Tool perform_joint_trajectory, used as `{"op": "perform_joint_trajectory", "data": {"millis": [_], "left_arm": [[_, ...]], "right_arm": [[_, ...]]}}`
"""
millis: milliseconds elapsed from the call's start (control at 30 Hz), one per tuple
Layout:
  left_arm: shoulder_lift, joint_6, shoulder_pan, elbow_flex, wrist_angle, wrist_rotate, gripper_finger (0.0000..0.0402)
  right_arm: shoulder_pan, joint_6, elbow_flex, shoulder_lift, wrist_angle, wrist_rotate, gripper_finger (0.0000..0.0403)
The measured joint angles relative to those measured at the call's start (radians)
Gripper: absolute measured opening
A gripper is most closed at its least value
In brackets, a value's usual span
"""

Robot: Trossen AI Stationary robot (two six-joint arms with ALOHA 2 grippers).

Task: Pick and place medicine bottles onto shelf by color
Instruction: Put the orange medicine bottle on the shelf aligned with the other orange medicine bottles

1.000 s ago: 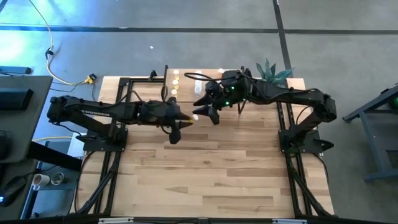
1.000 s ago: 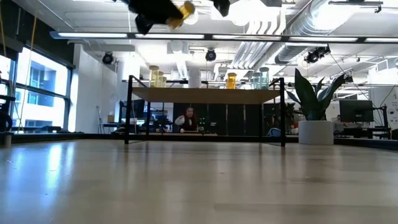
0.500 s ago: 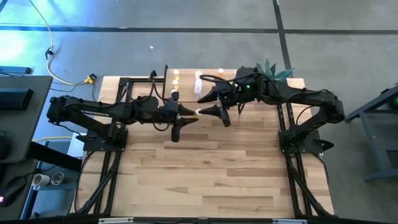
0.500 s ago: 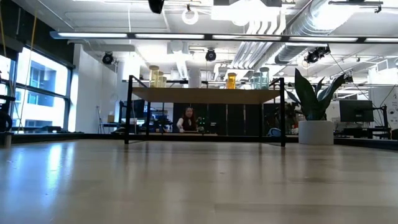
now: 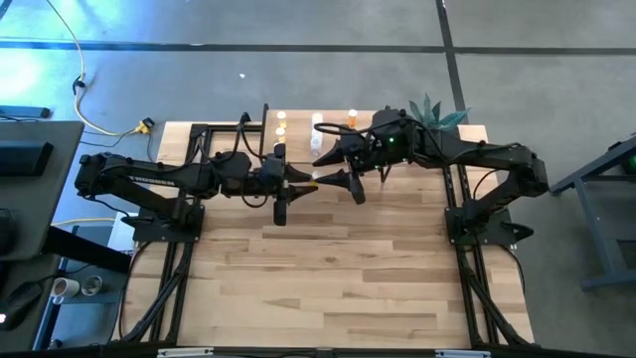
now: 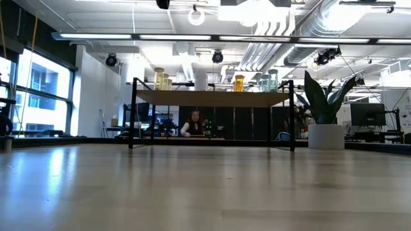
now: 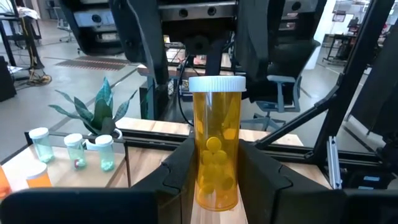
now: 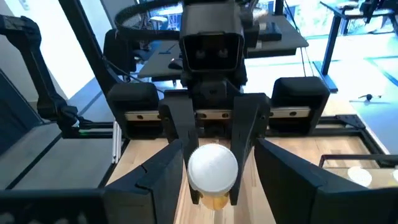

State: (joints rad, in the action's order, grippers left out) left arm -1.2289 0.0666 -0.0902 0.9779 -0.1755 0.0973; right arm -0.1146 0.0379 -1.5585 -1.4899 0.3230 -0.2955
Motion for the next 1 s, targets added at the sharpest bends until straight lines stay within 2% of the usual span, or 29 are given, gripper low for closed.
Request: {"op": "perform_joint_trajectory", "data": {"millis": [467, 800, 1000], "left_arm": [[0.000, 0.000, 0.000, 0.000, 0.003, 0.002, 0.0087], [-0.001, 0.000, -0.001, 0.000, 0.003, 0.004, 0.0088], [-0.001, 0.000, -0.001, 0.000, 0.004, 0.004, 0.0088]], "right_arm": [[0.000, 0.049, 0.000, -0.005, 0.042, 0.000, 0.0188], [0.000, 0.052, 0.000, -0.005, 0.042, -0.001, 0.0124], [0.000, 0.052, 0.000, -0.005, 0.042, 0.000, 0.0108]]}}
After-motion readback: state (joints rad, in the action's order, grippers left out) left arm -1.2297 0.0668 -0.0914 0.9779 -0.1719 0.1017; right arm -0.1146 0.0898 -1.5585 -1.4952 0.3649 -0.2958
